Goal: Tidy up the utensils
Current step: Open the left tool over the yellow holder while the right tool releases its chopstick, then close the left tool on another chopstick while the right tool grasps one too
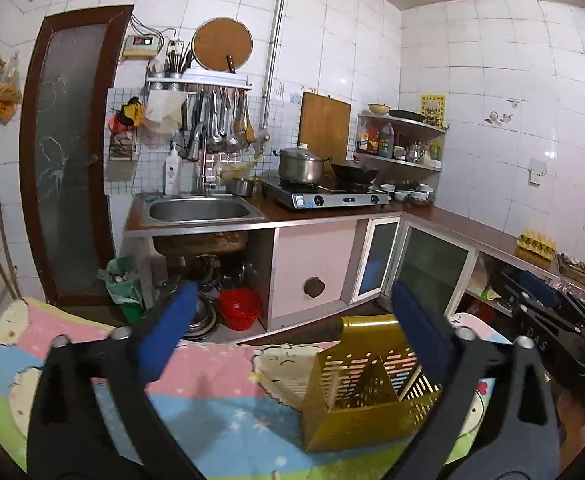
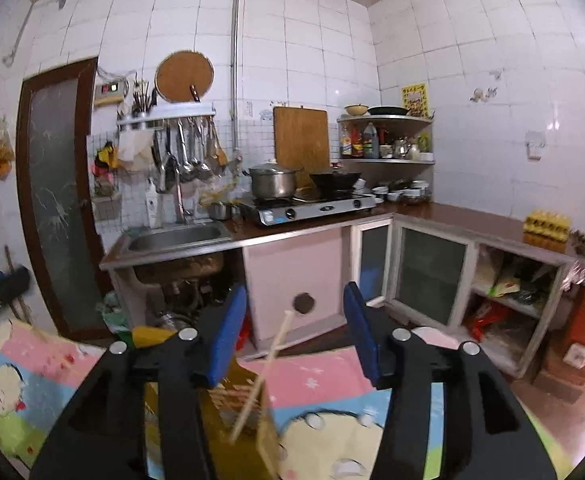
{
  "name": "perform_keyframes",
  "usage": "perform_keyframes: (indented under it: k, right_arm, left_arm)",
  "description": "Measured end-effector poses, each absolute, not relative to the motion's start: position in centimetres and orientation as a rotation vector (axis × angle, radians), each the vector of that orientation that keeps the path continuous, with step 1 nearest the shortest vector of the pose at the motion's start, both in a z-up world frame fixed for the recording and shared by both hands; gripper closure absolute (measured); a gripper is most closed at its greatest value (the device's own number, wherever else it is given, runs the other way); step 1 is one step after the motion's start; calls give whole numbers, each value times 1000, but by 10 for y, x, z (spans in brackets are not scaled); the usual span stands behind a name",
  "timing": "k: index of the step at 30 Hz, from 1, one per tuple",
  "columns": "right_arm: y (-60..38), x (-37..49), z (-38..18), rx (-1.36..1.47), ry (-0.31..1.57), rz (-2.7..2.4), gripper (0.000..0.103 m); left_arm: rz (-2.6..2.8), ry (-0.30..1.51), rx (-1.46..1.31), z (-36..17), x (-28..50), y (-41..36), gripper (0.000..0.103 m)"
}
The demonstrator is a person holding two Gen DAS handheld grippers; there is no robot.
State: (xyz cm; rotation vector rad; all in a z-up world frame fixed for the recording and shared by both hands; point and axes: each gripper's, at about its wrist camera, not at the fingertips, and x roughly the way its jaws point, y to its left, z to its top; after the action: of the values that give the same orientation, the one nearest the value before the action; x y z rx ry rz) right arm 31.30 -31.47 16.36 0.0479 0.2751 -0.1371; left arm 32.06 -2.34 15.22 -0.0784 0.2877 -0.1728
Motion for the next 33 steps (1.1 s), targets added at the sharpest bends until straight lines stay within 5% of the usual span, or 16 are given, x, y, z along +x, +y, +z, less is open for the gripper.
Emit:
perform_keyframes:
  k: [11,22,33]
  right_arm:
    - [-314,255,124,90,452,-136,35]
    - [-306,245,30,155,638,-149,35]
    - [-299,260,-1,113,717,-155,36]
  left_arm:
    - [-125,385,-50,146,277,9,5]
    - [-88,589,-19,47,283,7,5]
    - [-73,730,32,-15,302,-6,5]
